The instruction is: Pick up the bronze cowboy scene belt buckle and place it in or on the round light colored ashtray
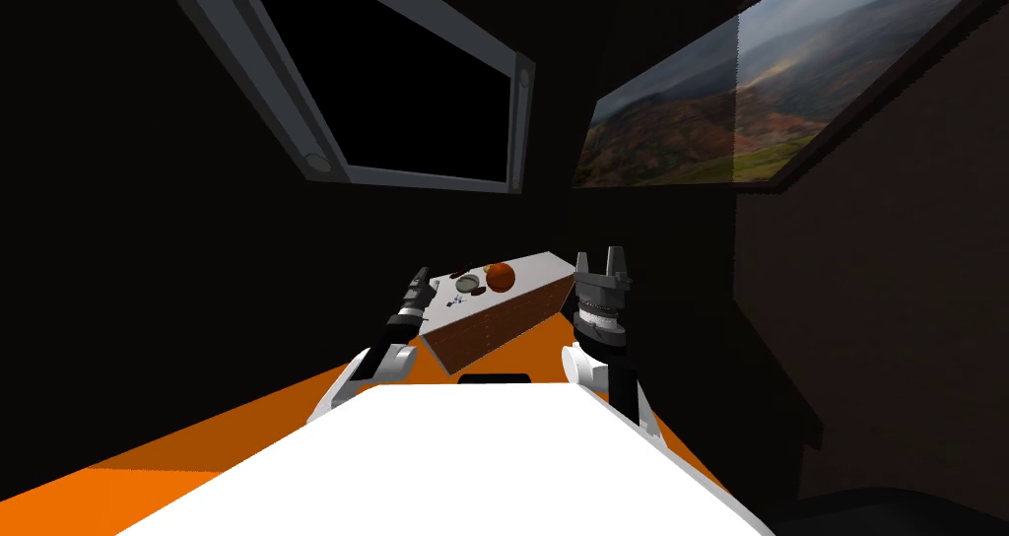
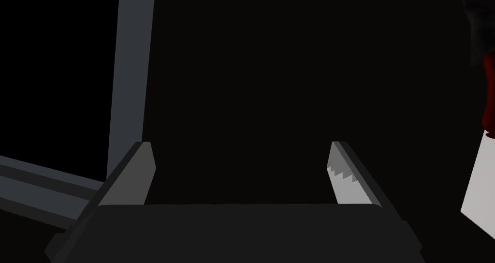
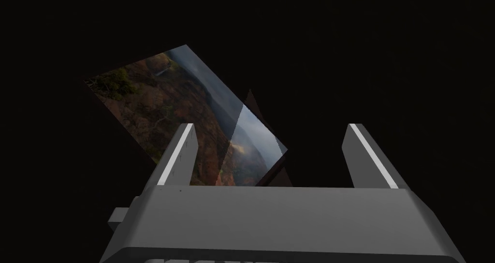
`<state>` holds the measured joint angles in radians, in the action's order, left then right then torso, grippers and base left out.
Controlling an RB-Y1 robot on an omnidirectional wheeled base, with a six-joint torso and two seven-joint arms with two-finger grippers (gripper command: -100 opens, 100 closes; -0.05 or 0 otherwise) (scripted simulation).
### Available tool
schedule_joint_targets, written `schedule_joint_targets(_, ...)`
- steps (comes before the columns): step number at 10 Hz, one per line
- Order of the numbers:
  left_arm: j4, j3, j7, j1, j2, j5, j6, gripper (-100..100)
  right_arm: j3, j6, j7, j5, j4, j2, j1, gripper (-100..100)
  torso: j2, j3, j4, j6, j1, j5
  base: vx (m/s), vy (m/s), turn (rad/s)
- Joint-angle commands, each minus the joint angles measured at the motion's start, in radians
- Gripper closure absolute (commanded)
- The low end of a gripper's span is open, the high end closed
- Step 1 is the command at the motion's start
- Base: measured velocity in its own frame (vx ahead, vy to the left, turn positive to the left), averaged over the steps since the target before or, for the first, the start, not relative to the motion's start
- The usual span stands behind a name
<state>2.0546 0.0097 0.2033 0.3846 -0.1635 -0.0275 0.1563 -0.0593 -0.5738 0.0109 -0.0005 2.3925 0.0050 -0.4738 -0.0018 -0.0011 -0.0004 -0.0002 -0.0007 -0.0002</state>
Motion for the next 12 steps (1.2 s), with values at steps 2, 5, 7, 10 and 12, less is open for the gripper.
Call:
schedule_joint_targets(2,-0.022,0.002,0.014,-0.02,-0.015,-0.025,-0.059,-100,0.0,0.0,0.0,0.0,0.0,0.0,0.0,0,0.0,0.0,0.0,0.0,0.0,0.0,0.022,-0.015,-0.039)
schedule_joint_targets(5,-0.072,0.004,0.037,-0.065,-0.037,-0.071,-0.149,-100,0.0,0.0,0.0,0.0,0.0,0.0,0.0,0,0.0,0.0,0.0,0.0,0.0,0.0,0.026,-0.016,-0.068)
schedule_joint_targets(7,-0.098,0.005,0.049,-0.088,-0.048,-0.095,-0.197,-100,0.0,0.0,0.0,0.0,0.0,0.0,0.0,0,0.0,0.0,0.0,0.0,0.0,0.0,0.018,-0.015,-0.05)
schedule_joint_targets(10,-0.153,0.008,0.075,-0.138,-0.071,-0.145,-0.277,-100,0.0,0.0,0.0,0.0,0.0,0.0,0.0,0,0.0,0.0,0.0,0.0,0.0,0.0,0.02,-0.013,-0.061)
schedule_joint_targets(12,-0.182,0.01,0.089,-0.164,-0.083,-0.171,-0.335,-100,0.0,0.0,0.0,0.0,0.0,0.0,0.0,0,0.0,0.0,0.0,0.0,0.0,0.0,0.02,-0.012,-0.053)
